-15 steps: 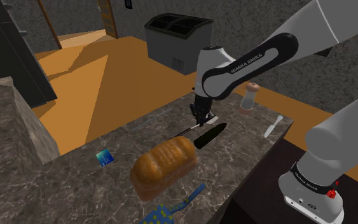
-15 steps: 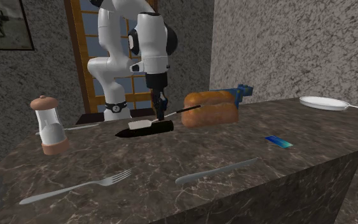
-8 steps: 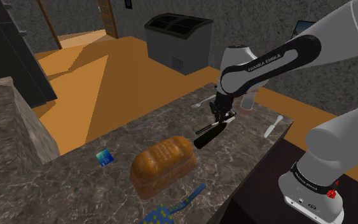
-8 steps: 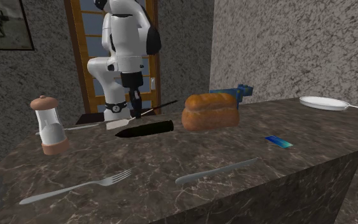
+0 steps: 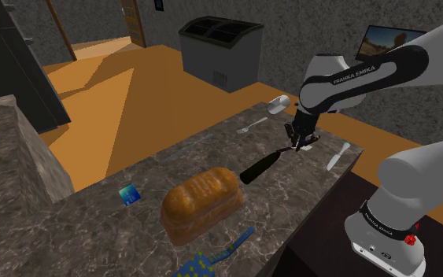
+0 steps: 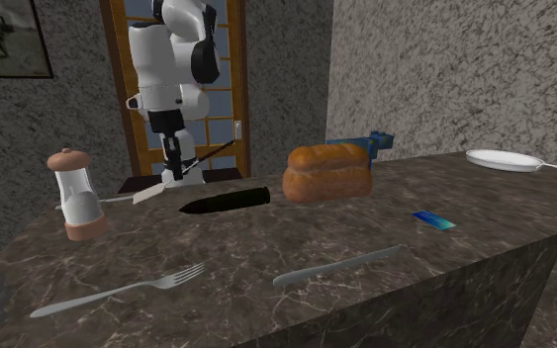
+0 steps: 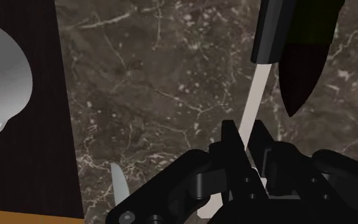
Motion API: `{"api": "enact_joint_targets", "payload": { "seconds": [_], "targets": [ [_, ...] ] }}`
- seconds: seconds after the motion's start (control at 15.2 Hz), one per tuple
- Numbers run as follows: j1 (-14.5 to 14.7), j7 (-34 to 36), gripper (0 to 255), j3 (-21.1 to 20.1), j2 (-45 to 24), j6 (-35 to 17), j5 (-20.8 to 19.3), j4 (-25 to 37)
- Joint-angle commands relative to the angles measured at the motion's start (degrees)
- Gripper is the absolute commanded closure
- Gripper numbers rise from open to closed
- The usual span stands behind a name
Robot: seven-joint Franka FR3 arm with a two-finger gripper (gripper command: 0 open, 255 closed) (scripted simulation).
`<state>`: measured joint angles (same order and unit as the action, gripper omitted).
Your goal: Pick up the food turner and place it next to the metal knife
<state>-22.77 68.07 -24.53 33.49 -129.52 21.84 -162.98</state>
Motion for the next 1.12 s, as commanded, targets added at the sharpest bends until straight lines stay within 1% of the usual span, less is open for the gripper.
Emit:
{"api": "enact_joint_targets", "payload": {
  "seconds": [0.0, 0.86, 1.06],
  "targets": [
    [0.0, -0.9, 255, 0.3, 0.0, -1.2, 0.2, -1.4],
    [-0.6, -1.7, 255, -2.7, -12.6, -17.1, 2.0, -4.7],
    [-0.6, -1.7, 255, -2.7, -12.6, -17.1, 2.0, -4.7]
  ]
}}
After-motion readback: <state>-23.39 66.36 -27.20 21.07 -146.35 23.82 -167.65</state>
